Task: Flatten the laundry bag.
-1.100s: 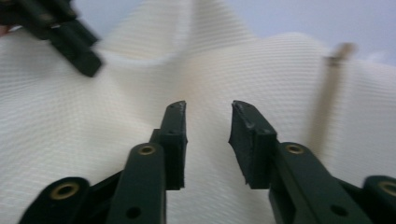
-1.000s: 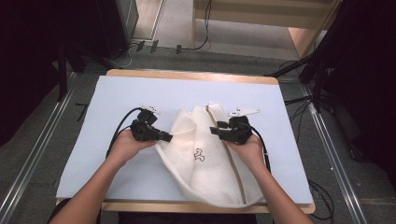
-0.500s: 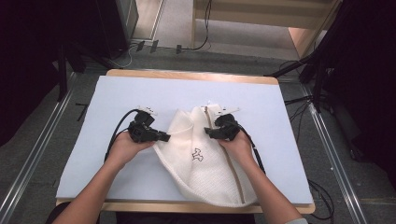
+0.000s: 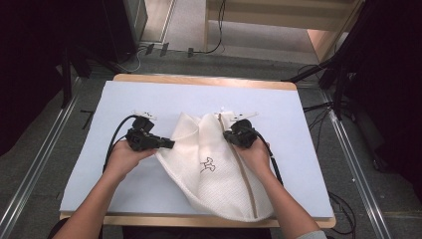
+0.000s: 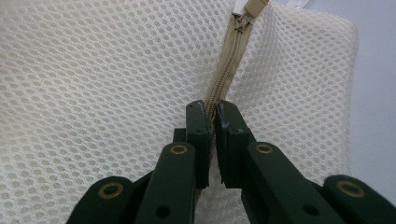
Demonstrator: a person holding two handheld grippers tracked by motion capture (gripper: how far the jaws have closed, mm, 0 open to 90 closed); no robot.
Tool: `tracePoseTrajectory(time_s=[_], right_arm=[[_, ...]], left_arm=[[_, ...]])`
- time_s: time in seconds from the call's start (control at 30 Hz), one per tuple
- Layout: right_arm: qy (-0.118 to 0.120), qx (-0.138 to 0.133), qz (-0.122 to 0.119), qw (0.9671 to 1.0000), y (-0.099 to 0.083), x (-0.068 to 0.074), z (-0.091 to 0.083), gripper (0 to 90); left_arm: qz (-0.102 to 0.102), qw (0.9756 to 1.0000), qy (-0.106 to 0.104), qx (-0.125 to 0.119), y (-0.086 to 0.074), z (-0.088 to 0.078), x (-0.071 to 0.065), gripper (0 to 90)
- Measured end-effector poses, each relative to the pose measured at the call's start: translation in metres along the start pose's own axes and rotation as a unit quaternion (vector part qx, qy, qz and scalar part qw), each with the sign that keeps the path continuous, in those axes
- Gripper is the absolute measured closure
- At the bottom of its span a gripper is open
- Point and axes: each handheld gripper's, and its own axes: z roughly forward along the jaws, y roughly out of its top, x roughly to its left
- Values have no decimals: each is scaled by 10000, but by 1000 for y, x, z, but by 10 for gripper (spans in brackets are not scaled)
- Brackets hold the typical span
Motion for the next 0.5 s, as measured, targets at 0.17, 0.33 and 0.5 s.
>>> tracePoseTrajectory(time_s=[0.17, 0.33, 0.5], right_arm=[[0, -151, 79, 9999, 4, -3, -9, 874], [-65, -326, 301, 9990, 5, -17, -23, 877], [-147, -409, 433, 9981, 4, -28, -35, 877]], left_arm=[[-16, 9999, 42, -127, 0, -8, 1, 840], [-84, 9991, 113, -410, -2, -24, 4, 840], [-191, 9982, 176, -549, -3, -34, 9, 844]])
